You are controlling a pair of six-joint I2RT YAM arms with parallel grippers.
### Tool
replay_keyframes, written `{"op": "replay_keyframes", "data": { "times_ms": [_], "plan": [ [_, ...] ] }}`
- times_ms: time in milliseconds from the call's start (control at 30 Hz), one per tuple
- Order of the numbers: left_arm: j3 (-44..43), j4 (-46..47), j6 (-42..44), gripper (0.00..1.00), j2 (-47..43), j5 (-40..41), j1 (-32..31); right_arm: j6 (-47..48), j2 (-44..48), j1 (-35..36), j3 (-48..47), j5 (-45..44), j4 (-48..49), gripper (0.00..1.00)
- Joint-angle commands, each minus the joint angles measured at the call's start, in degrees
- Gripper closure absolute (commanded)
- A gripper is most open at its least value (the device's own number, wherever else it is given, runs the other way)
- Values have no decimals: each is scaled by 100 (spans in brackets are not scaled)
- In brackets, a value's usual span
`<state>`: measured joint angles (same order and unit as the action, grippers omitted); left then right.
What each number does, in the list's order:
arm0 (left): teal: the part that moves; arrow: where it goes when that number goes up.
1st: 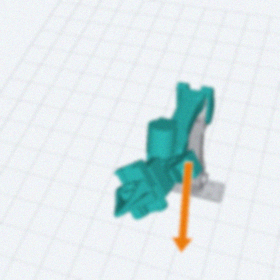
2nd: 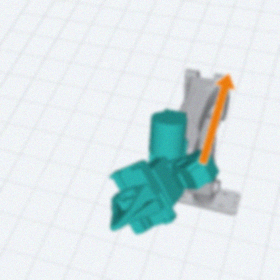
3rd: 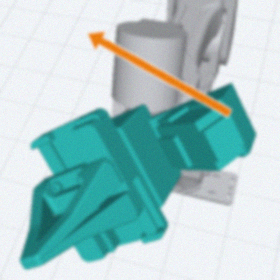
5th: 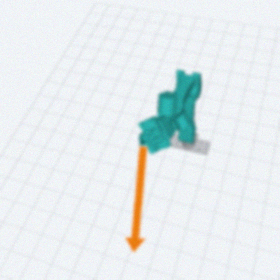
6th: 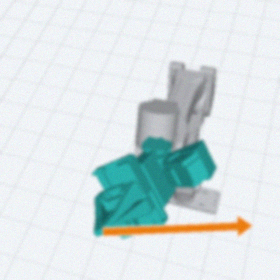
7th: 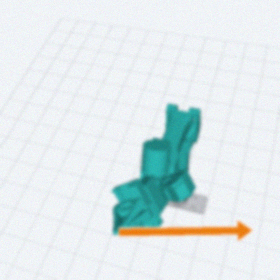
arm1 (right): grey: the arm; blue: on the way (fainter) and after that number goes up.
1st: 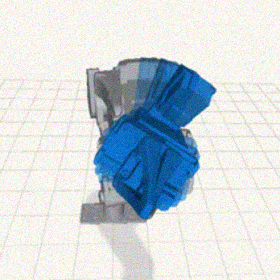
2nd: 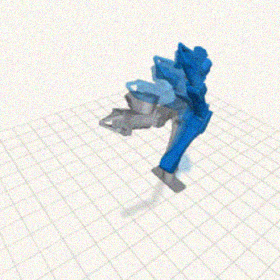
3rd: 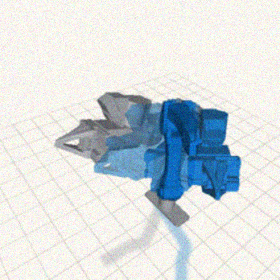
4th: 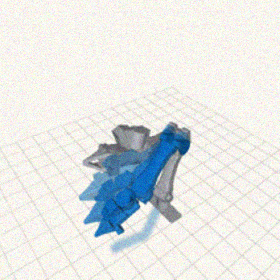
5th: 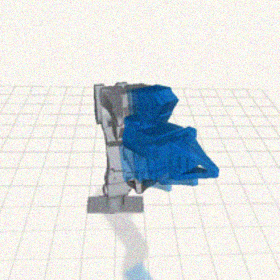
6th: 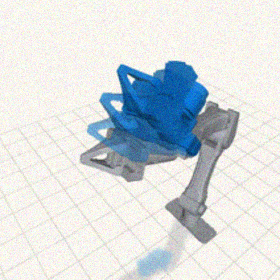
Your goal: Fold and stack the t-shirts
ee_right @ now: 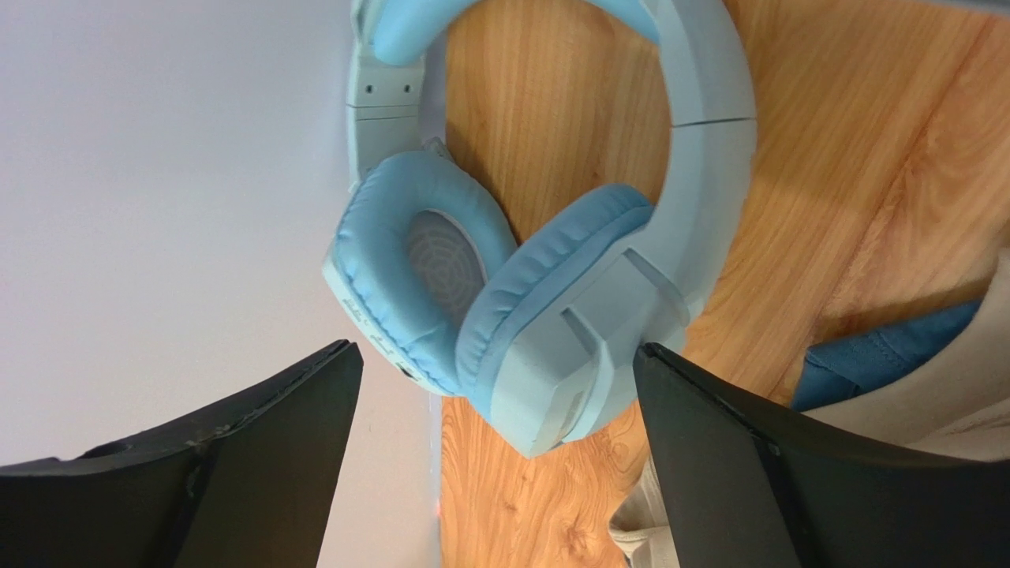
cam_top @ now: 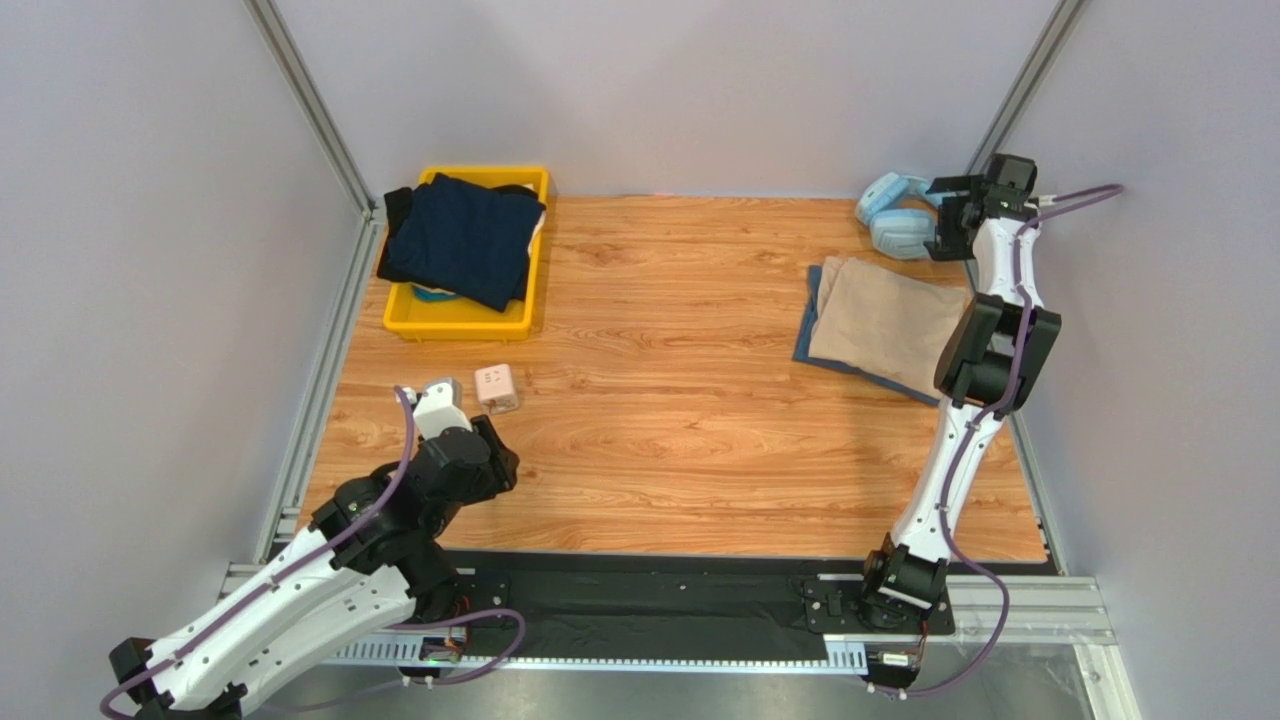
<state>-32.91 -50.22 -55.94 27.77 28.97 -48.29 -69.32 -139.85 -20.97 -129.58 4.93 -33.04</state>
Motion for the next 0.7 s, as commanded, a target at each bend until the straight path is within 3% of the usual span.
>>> {"op": "replay_keyframes", "data": {
  "times_ms": [0, 667],
  "plan": [
    [30, 231, 171, 45, 71, 82, 13, -820, -306, -83, -208, 421, -282, 9],
    [30, 284, 233, 46, 132, 38, 13, -1365, -842, -21, -305, 948, -89, 9]
  ]
}}
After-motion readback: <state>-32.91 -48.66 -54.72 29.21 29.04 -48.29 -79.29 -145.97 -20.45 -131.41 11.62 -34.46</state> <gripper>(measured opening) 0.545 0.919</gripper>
